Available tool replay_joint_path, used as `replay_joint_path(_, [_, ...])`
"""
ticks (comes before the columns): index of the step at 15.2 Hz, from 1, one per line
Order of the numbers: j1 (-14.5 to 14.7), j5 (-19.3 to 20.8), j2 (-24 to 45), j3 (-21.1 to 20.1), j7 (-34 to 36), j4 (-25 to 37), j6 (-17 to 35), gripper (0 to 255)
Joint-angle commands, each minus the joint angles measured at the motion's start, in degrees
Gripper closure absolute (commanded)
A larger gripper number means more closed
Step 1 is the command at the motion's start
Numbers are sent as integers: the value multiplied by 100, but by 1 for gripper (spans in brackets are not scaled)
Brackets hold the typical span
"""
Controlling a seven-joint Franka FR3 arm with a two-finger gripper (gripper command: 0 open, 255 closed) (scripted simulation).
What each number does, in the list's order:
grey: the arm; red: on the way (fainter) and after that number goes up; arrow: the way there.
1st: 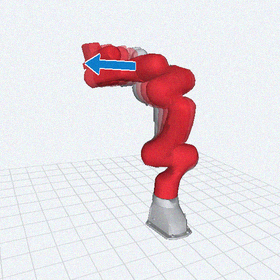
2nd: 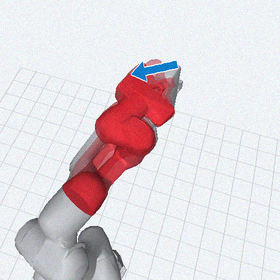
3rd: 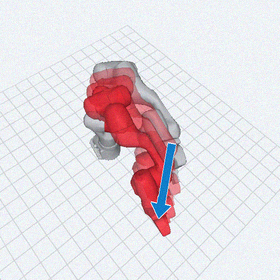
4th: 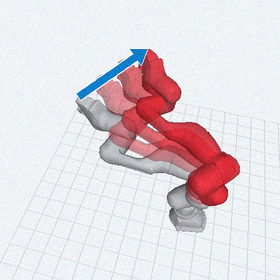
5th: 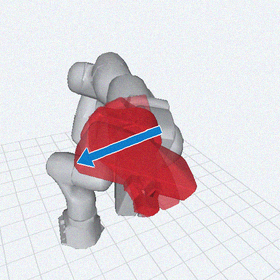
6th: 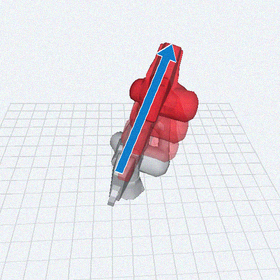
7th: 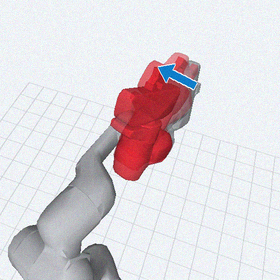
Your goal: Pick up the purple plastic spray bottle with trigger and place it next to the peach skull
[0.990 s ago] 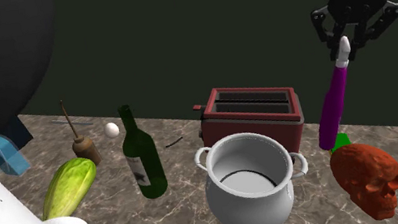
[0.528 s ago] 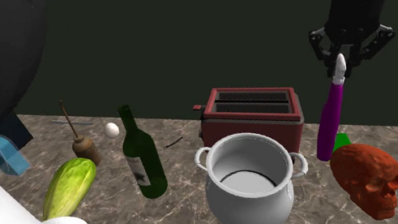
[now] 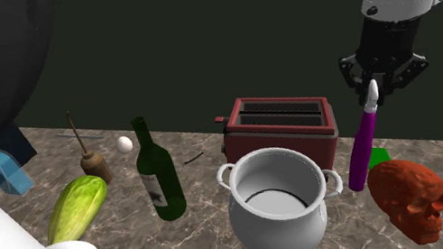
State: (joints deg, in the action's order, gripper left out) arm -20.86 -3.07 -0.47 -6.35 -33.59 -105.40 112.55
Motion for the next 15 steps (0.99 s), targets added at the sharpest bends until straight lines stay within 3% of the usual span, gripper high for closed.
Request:
replay_joint_path(1, [-6, -4, 6, 6, -22, -145, 155, 255])
replay_joint_path(15, [4, -6, 223, -3, -58, -976, 1201, 255])
